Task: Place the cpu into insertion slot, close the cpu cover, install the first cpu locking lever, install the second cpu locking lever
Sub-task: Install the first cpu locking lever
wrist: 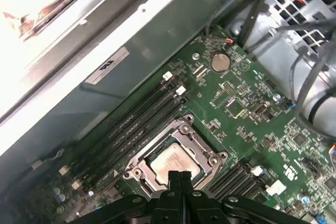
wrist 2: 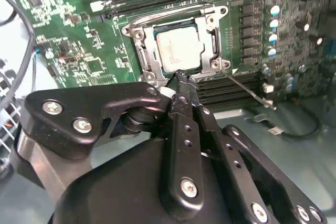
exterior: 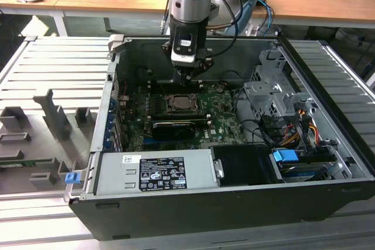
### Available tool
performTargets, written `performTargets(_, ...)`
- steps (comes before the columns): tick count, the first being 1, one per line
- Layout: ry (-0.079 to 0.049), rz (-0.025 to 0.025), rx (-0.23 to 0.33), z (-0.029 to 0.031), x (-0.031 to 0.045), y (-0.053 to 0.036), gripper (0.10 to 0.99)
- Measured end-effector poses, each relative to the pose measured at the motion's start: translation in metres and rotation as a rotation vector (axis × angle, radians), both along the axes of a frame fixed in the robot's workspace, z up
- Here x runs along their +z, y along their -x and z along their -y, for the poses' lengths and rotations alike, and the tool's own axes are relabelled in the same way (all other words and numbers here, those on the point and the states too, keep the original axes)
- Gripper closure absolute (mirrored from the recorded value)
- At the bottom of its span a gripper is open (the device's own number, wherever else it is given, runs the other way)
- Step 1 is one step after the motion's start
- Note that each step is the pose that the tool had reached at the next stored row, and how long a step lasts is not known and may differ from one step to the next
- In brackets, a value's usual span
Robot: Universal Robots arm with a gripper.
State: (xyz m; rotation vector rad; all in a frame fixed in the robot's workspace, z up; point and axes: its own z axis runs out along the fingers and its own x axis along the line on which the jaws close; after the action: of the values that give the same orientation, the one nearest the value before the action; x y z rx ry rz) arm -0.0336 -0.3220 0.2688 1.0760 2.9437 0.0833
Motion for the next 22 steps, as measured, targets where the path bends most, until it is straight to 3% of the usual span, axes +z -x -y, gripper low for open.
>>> performTargets(13,0.005,0.0002,0.284,0.0000,-0.0006,0.0000,0.980)
performTargets(17,0.006,0.0003,0.416,0.0000,-0.0008,0.0000,0.980)
performTargets(22,0.006,0.0007,0.531,0.0000,-0.0015,0.0000,0.980)
